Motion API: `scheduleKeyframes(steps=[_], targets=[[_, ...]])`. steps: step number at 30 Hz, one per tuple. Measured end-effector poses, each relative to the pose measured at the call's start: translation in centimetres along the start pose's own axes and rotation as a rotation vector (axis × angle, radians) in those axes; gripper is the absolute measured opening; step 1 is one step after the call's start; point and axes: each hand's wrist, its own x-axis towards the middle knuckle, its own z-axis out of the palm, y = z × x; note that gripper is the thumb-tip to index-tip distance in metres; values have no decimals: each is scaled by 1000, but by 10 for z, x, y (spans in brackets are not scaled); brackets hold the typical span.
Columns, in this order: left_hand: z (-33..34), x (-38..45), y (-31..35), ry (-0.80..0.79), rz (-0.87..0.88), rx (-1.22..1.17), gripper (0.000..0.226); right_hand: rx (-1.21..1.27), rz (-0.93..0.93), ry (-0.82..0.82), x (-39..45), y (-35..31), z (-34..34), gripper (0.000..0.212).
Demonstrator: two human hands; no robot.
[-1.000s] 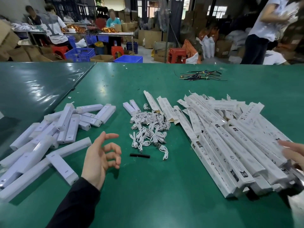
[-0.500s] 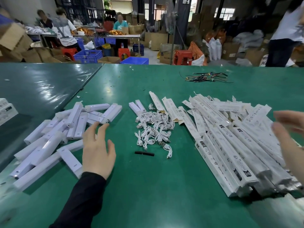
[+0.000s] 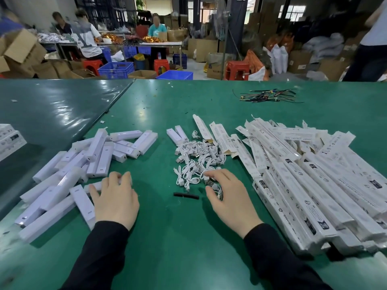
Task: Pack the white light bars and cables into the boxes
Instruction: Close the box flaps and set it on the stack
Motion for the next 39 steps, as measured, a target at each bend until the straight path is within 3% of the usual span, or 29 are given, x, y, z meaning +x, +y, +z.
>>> scheduleKeyframes(steps=[7,11,15,18,21,23,29,33,35,37,39], targets=[[5,0,0,31,111,-163,36,-135,61,-8,5,23,12,29],[6,-4,7,162,308,-283,29,-177,155,84,11,36,8,23],[4,-10,18,176,450,-329,31,-114,122,187,16,35,2,21],[1,-9,18,196,452,-386,32,-262,150,194,37,29,-3,37],[-2,-11,17,222,425,-434,33,-551,444,31,66,32,-15,58],[-4,-11,15,229,416,-419,34,-670,570,-16,76,34,-17,59],[-2,-9,14,165,357,-385,32,-723,490,90,87,31,-18,48],[2,-10,13,121,338,-362,29,-524,264,339,85,10,-45,55],[3,-11,14,124,329,-358,30,-188,133,368,78,-6,-46,55],[4,-11,16,148,334,-363,33,394,169,188,58,-26,-36,54],[1,-13,20,181,321,-557,38,808,285,-66,31,-39,-21,57]])
